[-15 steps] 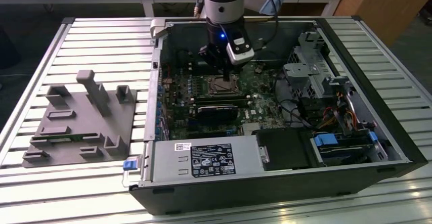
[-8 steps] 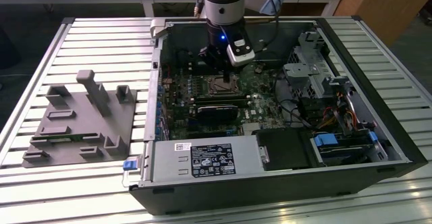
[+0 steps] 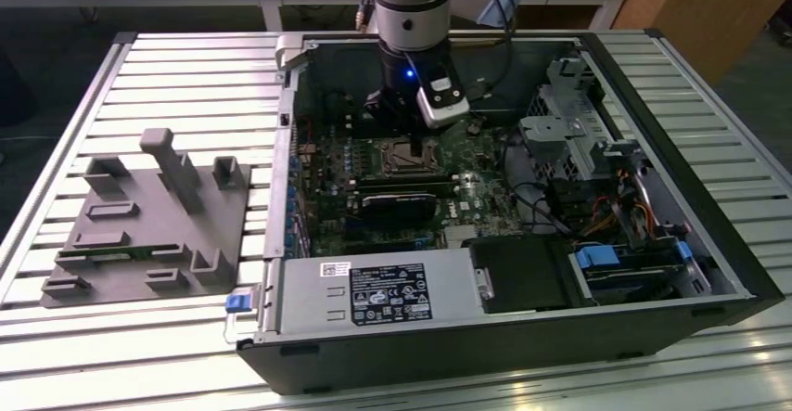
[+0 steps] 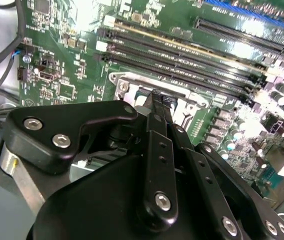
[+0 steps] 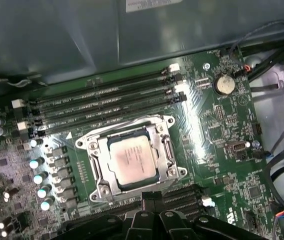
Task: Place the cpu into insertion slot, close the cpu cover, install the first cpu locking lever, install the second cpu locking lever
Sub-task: 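Install the second cpu locking lever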
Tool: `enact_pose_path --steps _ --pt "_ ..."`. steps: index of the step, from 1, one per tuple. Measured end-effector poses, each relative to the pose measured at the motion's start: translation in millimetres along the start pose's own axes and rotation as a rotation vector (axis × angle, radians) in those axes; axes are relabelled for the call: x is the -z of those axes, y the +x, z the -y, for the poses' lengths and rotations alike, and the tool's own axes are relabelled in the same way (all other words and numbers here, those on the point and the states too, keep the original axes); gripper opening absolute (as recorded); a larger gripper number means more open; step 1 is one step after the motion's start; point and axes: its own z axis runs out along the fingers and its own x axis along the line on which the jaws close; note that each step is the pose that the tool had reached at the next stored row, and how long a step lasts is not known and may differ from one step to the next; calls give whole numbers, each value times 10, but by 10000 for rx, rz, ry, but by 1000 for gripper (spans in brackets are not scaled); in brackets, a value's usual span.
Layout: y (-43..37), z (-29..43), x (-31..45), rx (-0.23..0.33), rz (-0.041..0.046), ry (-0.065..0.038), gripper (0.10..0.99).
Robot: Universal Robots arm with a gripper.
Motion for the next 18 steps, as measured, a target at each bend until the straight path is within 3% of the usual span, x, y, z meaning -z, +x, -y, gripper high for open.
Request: enact_pose_path --steps 9,18 --pt "11 97 -22 127 -1 -14 106" --pt "105 138 -74 791 -28 -163 106"
